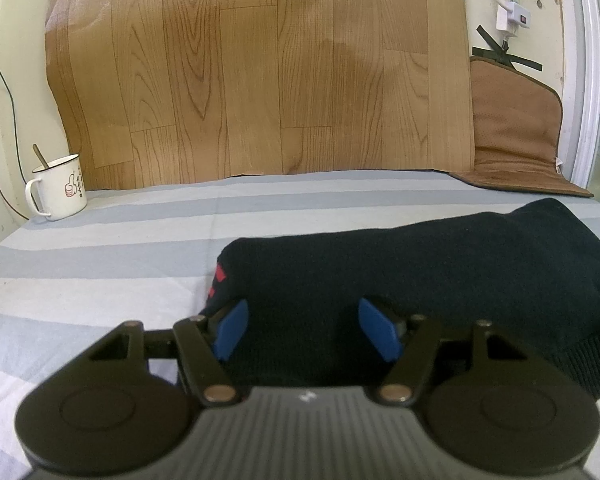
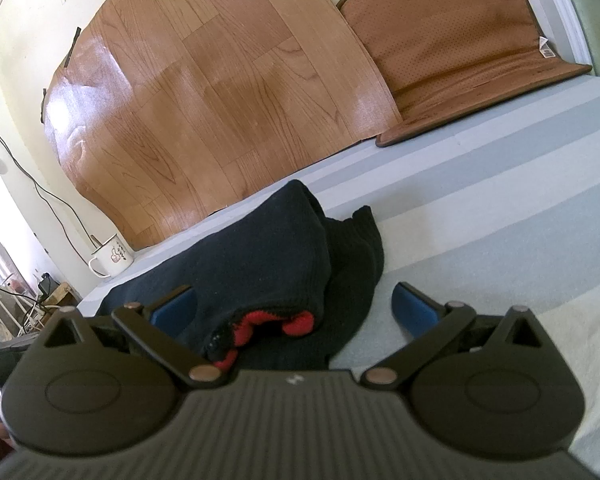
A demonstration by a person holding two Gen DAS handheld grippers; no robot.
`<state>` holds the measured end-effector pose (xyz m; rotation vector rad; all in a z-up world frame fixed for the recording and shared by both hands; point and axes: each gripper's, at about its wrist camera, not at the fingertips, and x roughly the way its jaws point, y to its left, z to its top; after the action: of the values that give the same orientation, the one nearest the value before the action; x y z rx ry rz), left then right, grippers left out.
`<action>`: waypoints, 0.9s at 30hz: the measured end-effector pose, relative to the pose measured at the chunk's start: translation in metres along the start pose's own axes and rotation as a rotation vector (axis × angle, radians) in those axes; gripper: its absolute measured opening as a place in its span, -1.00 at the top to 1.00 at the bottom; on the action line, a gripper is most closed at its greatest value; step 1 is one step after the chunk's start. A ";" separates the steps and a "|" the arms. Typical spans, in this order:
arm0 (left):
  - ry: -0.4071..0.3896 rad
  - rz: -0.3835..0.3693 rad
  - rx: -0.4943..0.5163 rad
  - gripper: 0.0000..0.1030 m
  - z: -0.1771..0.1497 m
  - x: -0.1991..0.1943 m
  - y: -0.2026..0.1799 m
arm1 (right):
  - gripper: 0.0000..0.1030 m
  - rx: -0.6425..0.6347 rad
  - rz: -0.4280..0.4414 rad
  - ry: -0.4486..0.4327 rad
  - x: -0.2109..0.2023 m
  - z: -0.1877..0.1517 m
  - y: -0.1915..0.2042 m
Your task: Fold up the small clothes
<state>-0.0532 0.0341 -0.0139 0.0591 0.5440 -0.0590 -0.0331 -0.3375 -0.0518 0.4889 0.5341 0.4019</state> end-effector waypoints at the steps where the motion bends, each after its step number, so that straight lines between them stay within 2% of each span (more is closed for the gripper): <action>1: 0.000 0.000 0.000 -0.23 0.000 0.000 0.000 | -1.00 0.000 0.000 0.000 0.000 0.000 0.000; 13: -0.002 -0.001 -0.001 -0.23 0.000 0.000 0.000 | -1.00 0.001 0.001 0.000 0.000 0.000 0.000; 18: -0.009 -0.043 -0.024 -0.25 0.000 -0.003 0.005 | -1.00 0.015 -0.024 -0.006 -0.005 0.000 0.001; 20: -0.010 -0.073 -0.033 -0.32 0.001 -0.006 0.008 | -1.00 0.047 -0.055 -0.029 -0.013 0.000 -0.002; 22: -0.017 -0.109 -0.023 -0.55 0.001 -0.013 0.010 | -1.00 0.094 -0.064 -0.043 -0.024 0.000 -0.011; 25: -0.038 -0.148 0.006 -0.80 0.000 -0.025 0.009 | -1.00 0.181 -0.037 -0.031 -0.040 0.003 -0.026; 27: -0.058 -0.163 0.001 -0.82 0.003 -0.032 0.009 | -1.00 0.237 -0.009 -0.015 -0.047 0.006 -0.033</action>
<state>-0.0784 0.0445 0.0061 0.0141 0.4901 -0.2195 -0.0589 -0.3887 -0.0467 0.7162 0.5726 0.3277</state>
